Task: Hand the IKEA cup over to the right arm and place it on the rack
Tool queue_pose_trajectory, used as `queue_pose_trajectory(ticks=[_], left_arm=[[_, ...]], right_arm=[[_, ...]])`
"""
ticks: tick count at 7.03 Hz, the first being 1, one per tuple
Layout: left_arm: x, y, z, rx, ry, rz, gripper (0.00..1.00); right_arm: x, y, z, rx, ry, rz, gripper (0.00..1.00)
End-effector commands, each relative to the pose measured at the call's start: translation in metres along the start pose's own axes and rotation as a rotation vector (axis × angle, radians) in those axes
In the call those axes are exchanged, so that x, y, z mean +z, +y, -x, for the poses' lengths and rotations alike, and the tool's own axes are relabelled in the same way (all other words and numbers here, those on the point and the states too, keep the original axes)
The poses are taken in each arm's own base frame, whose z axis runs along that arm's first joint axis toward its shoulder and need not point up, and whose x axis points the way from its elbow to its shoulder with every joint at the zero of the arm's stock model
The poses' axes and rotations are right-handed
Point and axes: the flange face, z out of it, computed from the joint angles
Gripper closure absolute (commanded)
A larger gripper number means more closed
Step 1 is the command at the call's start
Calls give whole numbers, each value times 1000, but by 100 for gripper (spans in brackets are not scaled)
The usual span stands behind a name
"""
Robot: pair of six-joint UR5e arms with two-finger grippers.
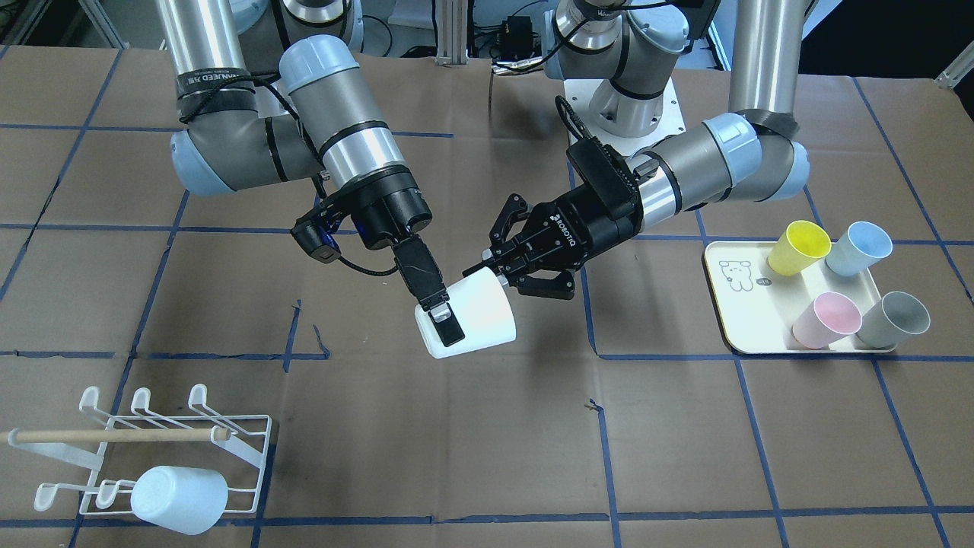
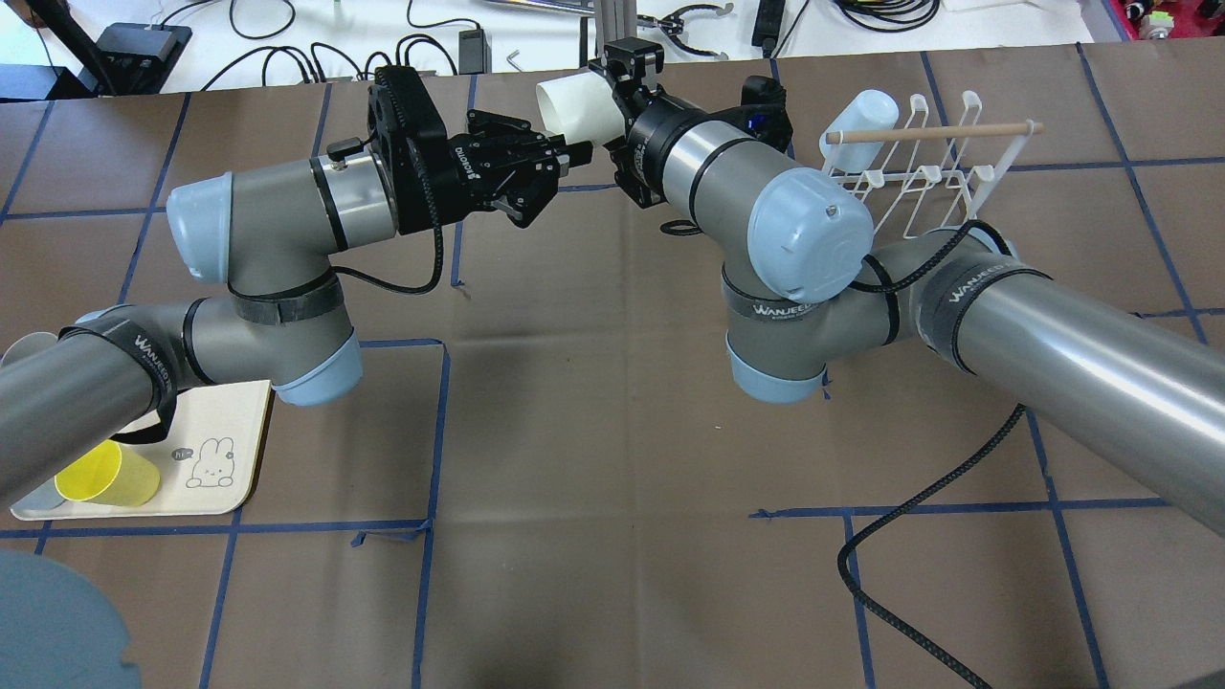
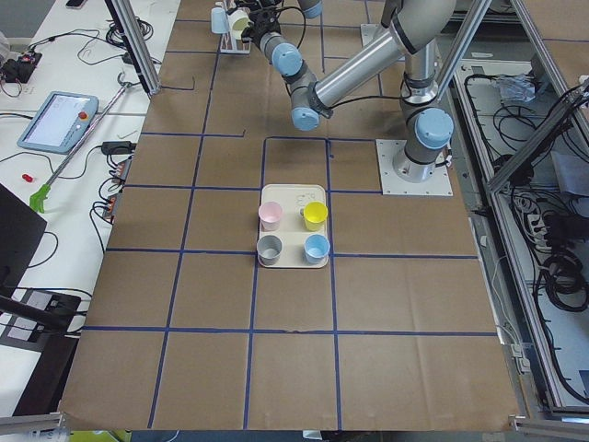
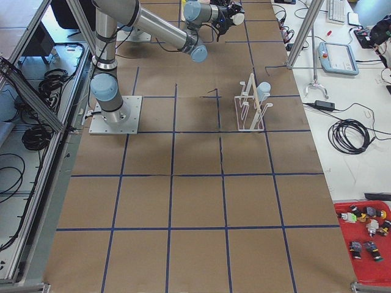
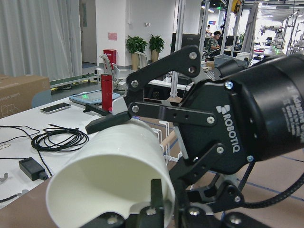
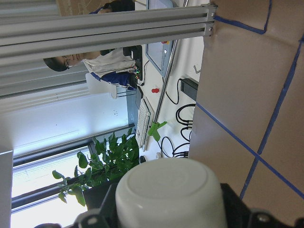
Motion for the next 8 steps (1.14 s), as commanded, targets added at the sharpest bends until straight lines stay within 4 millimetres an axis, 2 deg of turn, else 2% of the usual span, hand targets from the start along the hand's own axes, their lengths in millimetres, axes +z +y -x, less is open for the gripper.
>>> queue_pose_trajectory(ticks=[1,3,5,6,7,8], left_arm=[[0,-2,2,6,-3,-2,16],[0,-3,1,1,1,-4,4],[-2,-3,3,-1,-8,-1,1],[-12,-1,14,-16,-33,1,1],[-47,7,43,-41,-102,-8,1],[-73,6,59,-44,-157,-16,1]], right_arm=[[0,0,0,-2,0,1,46],[0,0,0,-2,0,1,48],[1,-2,0,-5,-2,-2,49],[1,-12,4,-2,-11,-15,50],[0,-34,8,6,-19,-34,50],[-4,-60,15,-34,-29,-38,51]])
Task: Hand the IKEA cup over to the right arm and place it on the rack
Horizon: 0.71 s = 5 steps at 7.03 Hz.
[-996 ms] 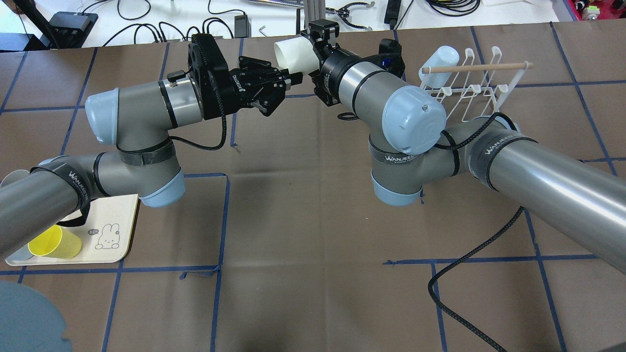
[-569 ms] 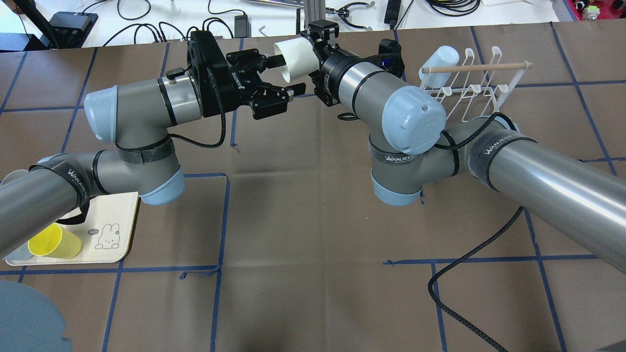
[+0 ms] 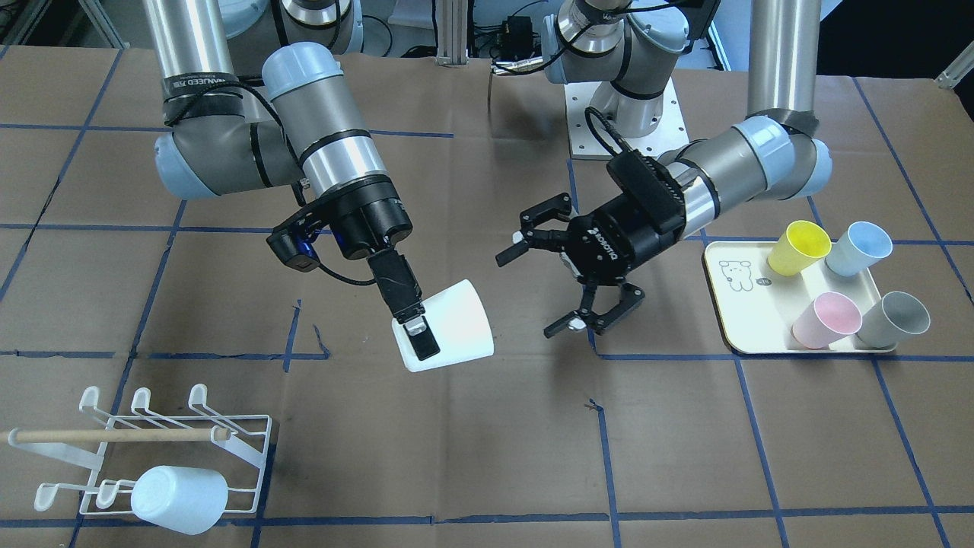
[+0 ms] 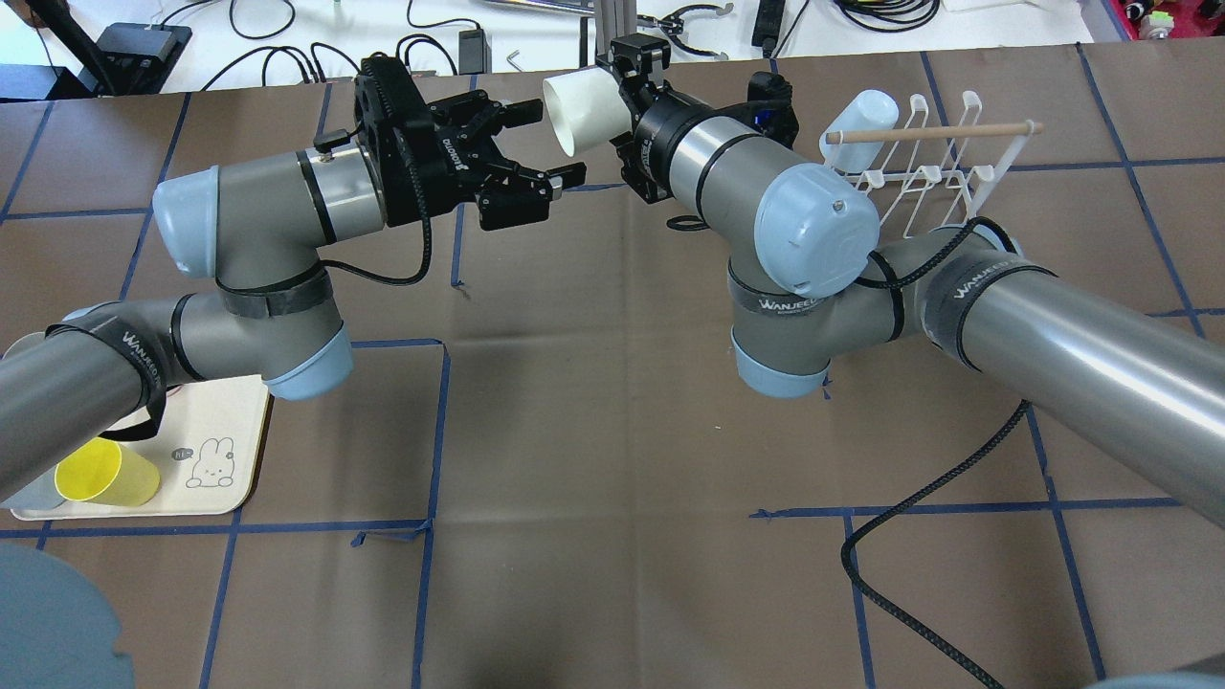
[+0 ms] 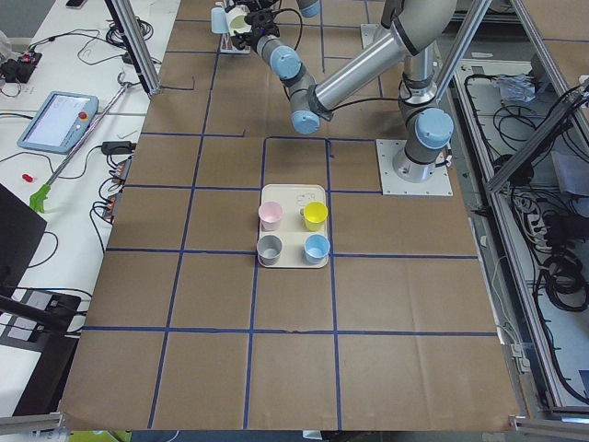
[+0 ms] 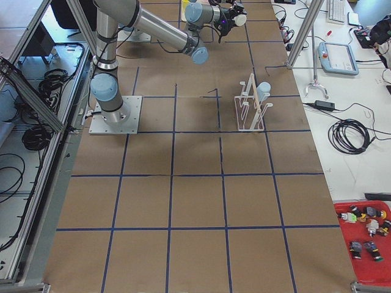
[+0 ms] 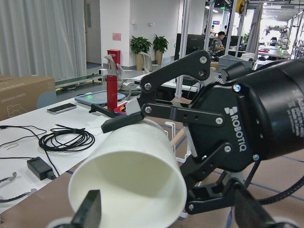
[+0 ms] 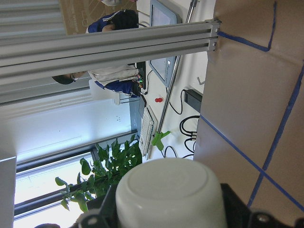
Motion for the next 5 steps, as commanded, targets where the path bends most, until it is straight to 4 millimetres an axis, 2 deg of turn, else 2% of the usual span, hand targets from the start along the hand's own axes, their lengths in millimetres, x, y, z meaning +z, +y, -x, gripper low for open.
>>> queue_pose_trajectory(ticks=[1,2,3,4,5], left_arm=[[-37,-3,32,-16,-96,0,1],[-39,-4,48,-44,-187,63,1],[-40,-23,65,-46,-277,119,1],[-42,-44,80,-112,-324,204,1],[-42,-58,87,-144,-407,304,1]], right_arm=[[-5,-49,11,-93,-16,-34,57],[-9,-77,15,-185,-19,-79,59],[-16,-109,21,-278,-19,-134,62],[-21,-133,22,-429,-2,-179,64],[-27,-159,25,-591,24,-231,65]])
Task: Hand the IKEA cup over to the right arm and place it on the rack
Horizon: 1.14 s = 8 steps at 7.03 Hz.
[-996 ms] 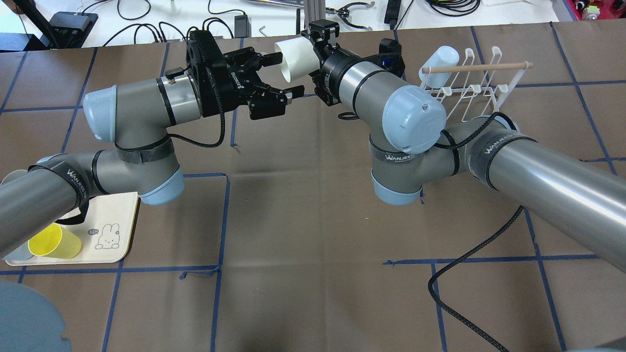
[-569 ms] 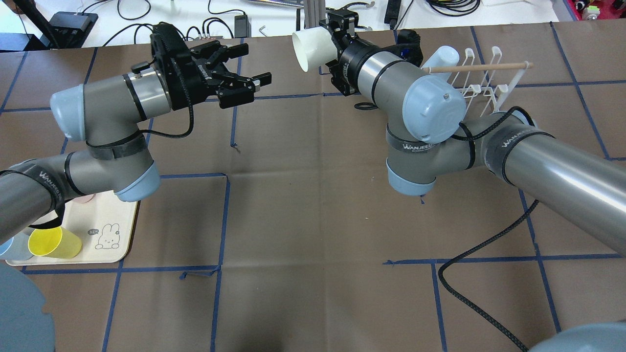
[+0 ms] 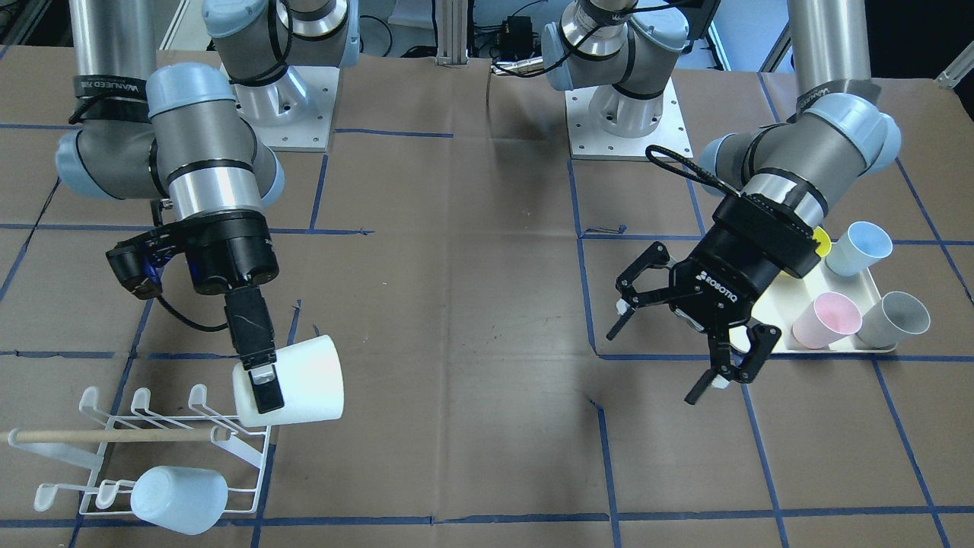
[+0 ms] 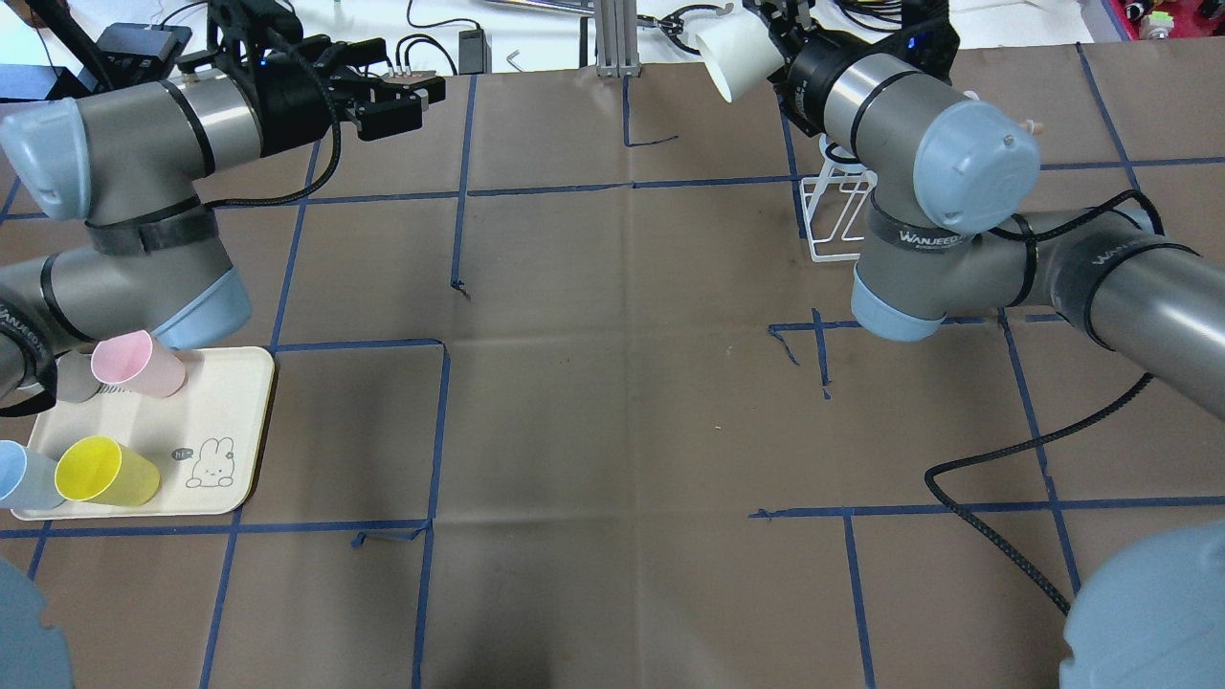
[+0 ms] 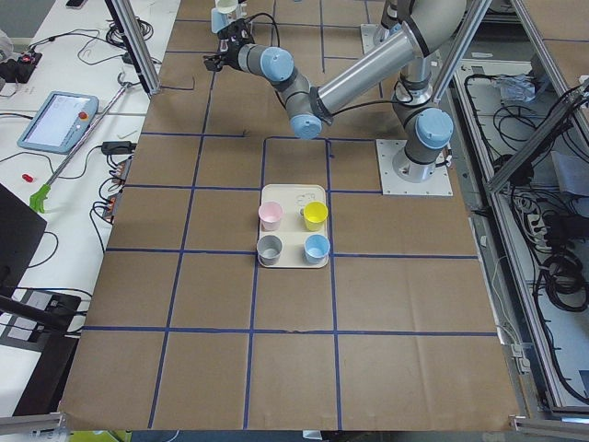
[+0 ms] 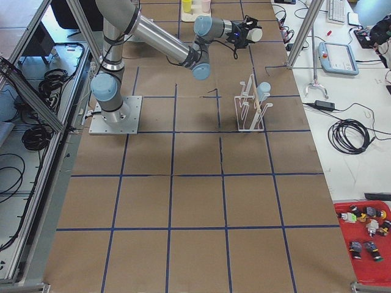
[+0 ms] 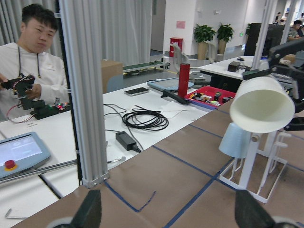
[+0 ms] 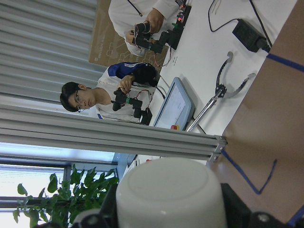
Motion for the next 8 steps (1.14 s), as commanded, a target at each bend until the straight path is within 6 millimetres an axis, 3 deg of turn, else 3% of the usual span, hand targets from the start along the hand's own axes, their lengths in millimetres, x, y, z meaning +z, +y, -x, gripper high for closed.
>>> queue_pose_trajectory(ticks=[1,3,4,6,8], left_arm=[[1,-32,14,-52,-176,228,1],[-9,-68,10,-108,-281,507,1],[-11,-82,-2,-156,-321,632,1],[-17,-81,-24,-444,-360,754,1],[-41,-70,-40,-592,-446,902,1]], right_arm=[[-6,-60,-16,-341,53,-108,66],[-11,-93,-23,-546,95,-157,70],[-14,-115,-33,-707,151,-194,70],[-18,-161,-46,-810,192,-237,70],[21,-177,-76,-936,197,-242,71]])
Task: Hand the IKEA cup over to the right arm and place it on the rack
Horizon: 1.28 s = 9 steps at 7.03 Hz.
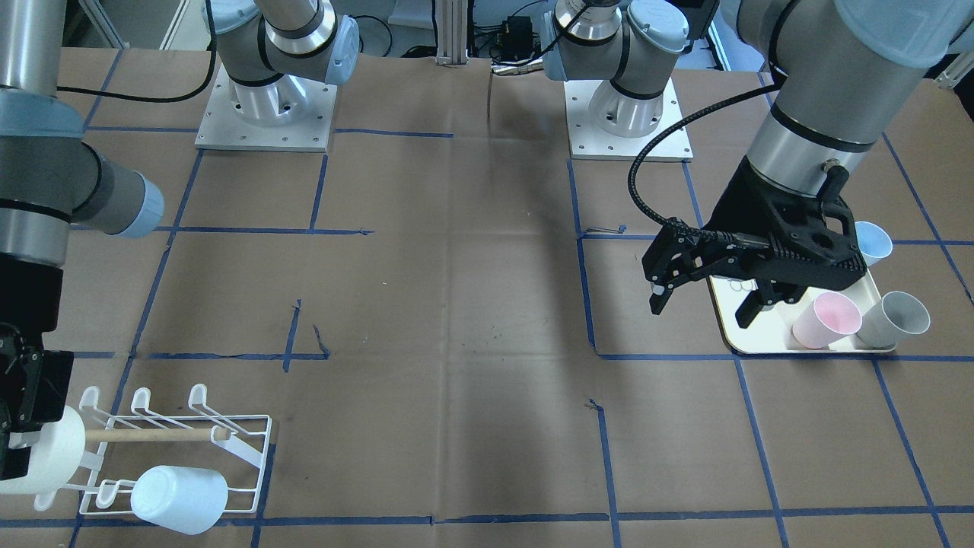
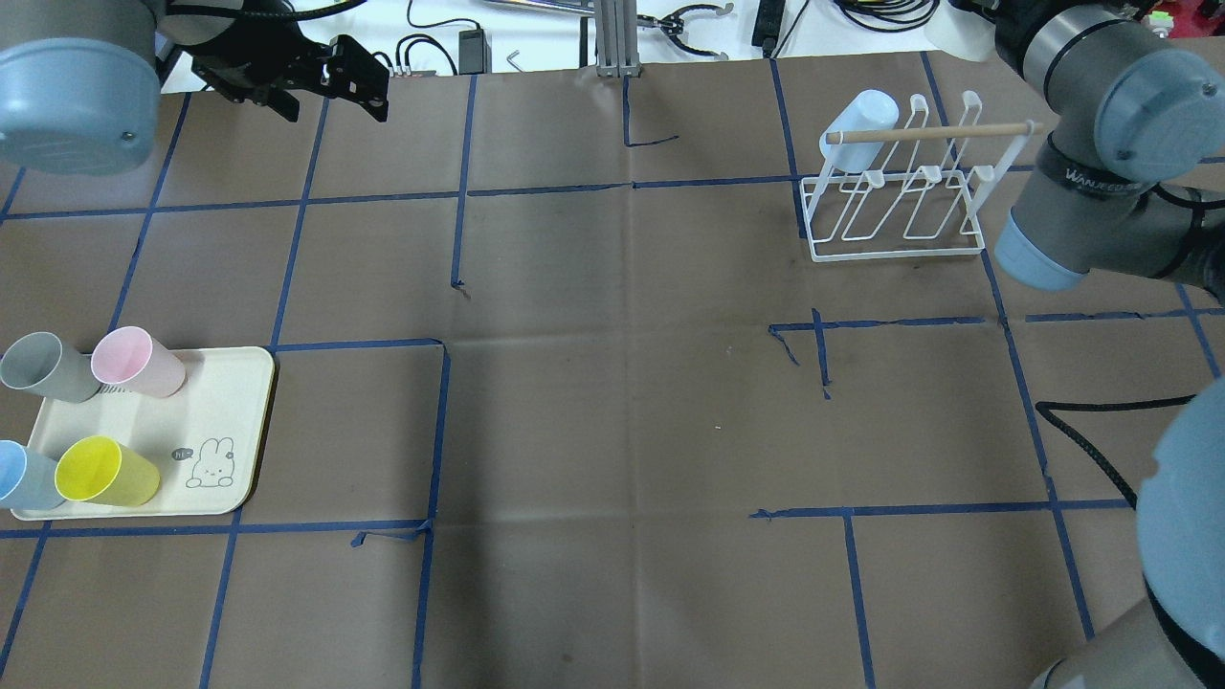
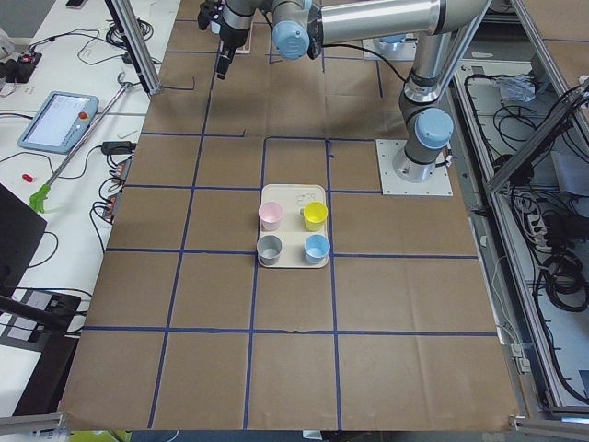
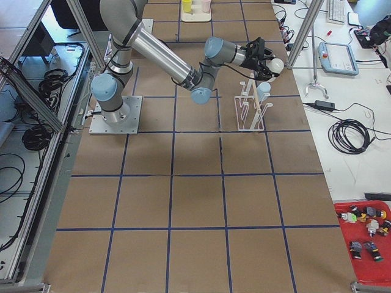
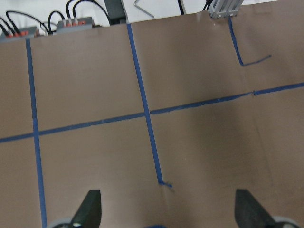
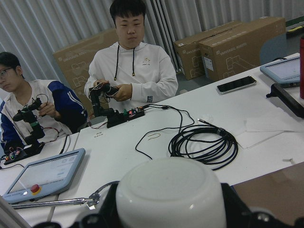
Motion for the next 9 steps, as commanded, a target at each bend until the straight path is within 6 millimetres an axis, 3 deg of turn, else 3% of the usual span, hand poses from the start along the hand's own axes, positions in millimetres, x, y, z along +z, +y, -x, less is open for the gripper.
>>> queue_pose_trajectory(ticks=[1,2,4,7,9], left_arm=[[-2,30,1,-121,-67,165,1],[-9,38,-3,-147,-69,161,1],[-14,43,-28,-129,-73,148,1],[-19,47,-32,-128,-73,140,1],[-20,49,-32,-129,-82,142,1]], right_arm=[[41,15,-35,-111,13,-54,71],[45,19,-49,-136,7,-43,71],[42,43,-56,-128,16,0,71],[41,49,-72,-122,38,14,71],[50,65,-78,-129,43,43,71]])
